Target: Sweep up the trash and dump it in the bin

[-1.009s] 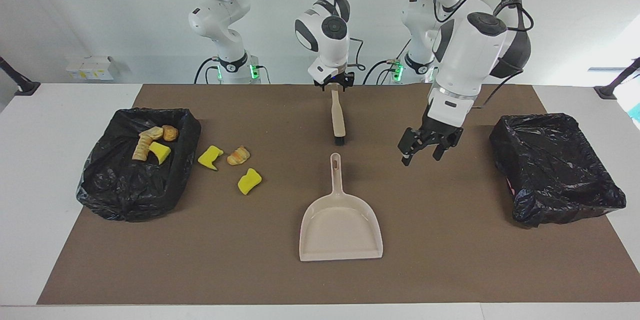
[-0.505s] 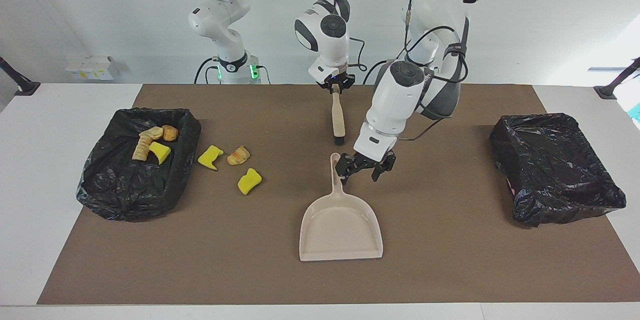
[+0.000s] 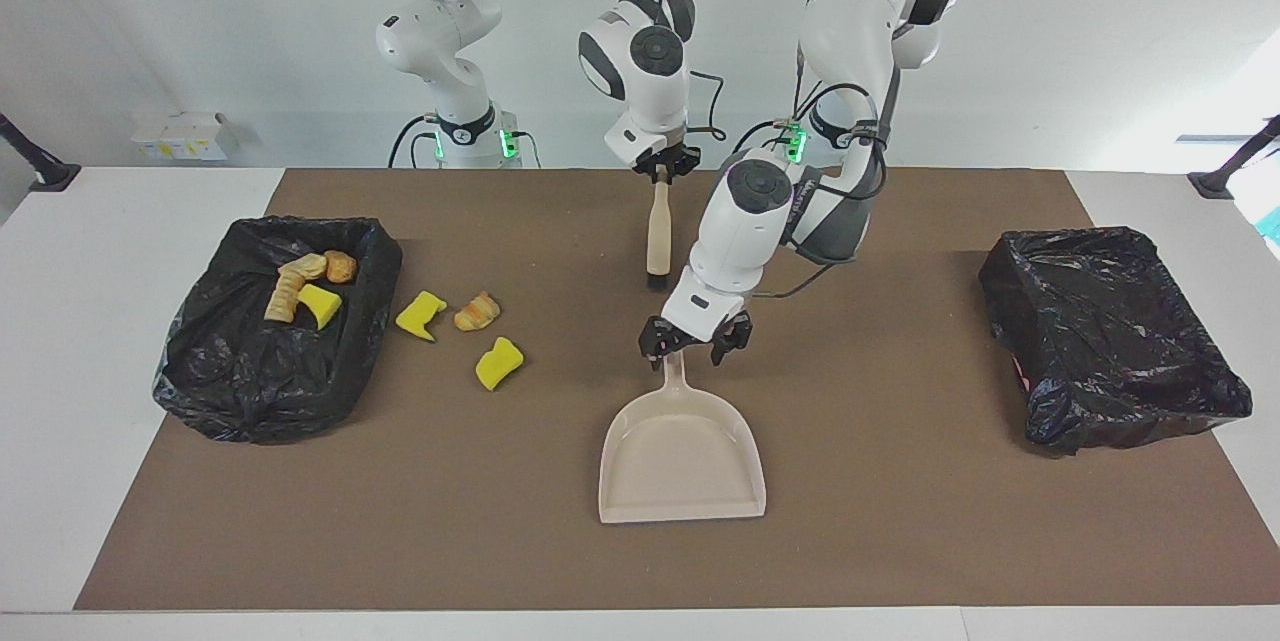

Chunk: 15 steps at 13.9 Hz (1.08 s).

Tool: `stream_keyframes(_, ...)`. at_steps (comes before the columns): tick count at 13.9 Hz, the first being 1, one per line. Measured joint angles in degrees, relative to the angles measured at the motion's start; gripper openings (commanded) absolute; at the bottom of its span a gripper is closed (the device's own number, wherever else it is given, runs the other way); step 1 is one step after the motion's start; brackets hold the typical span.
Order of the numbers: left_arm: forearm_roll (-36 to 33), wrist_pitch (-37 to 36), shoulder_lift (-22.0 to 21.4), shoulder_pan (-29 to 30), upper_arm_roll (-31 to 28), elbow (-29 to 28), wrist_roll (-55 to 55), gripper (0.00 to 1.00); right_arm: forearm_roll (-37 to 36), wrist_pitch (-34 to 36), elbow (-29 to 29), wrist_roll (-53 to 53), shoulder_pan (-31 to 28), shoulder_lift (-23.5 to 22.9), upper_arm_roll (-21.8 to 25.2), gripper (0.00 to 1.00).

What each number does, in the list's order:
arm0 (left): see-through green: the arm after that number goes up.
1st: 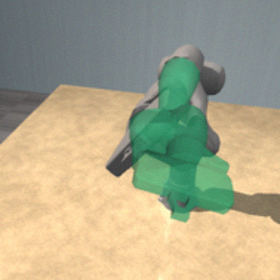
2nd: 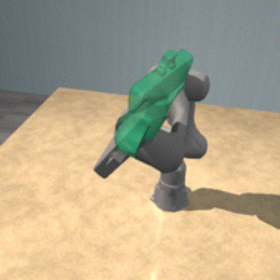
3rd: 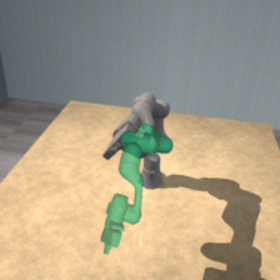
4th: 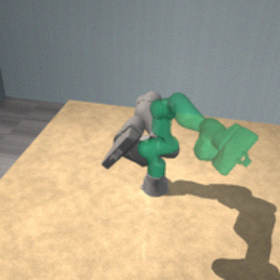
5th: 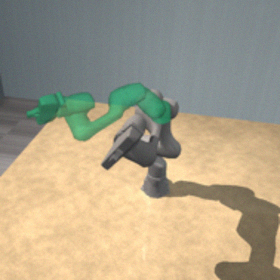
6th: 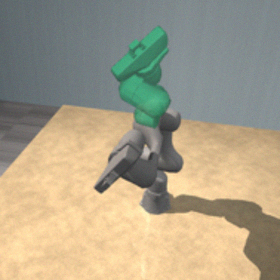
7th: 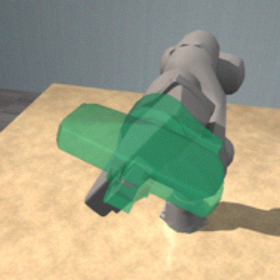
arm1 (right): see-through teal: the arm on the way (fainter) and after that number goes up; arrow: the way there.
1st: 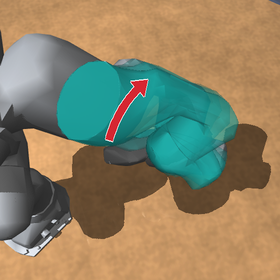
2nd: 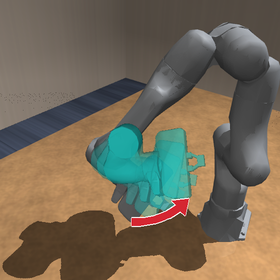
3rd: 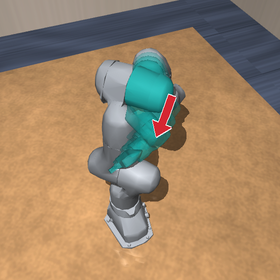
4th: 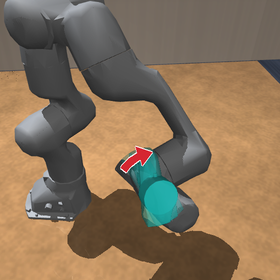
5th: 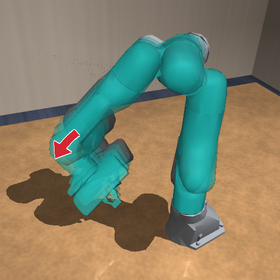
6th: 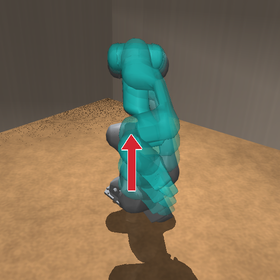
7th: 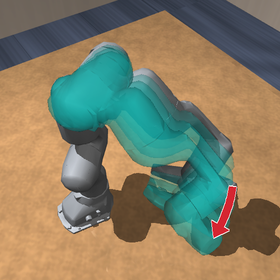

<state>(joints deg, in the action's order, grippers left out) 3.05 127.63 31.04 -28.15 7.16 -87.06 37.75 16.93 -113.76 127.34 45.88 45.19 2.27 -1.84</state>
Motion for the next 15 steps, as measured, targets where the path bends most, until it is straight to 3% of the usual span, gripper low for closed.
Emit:
stream_keyframes(1, 0.0, -0.1, 0.0, -0.2, 0.0, -0.1, -0.5, 0.37, -0.1, 3.3, 0.0, 0.0, -1.5, 1.9, 0.0, 0.00)
stream_keyframes(2, 0.0, -0.3, 0.0, -0.2, 0.0, -0.1, -0.8, 0.00, -0.3, 6.5, -0.1, 0.0, -3.1, 3.8, 0.1, 0.00)
stream_keyframes(6, 0.0, -1.6, 0.0, -0.2, 0.0, -0.1, -1.2, 0.00, -3.2, 16.1, 0.1, 0.0, -8.4, 8.8, 0.2, 0.00)
stream_keyframes(10, -1.5, -2.3, -0.1, -0.1, -0.2, 0.0, -4.6, 0.00, -9.3, 21.0, 0.4, 0.0, -12.0, 9.2, 0.2, 0.00)
stream_keyframes(15, -4.5, -12.4, -5.3, 3.8, -1.4, 0.1, -29.1, 0.00, -20.4, 25.0, 0.7, 0.0, -18.3, 9.1, 0.3, 0.00)
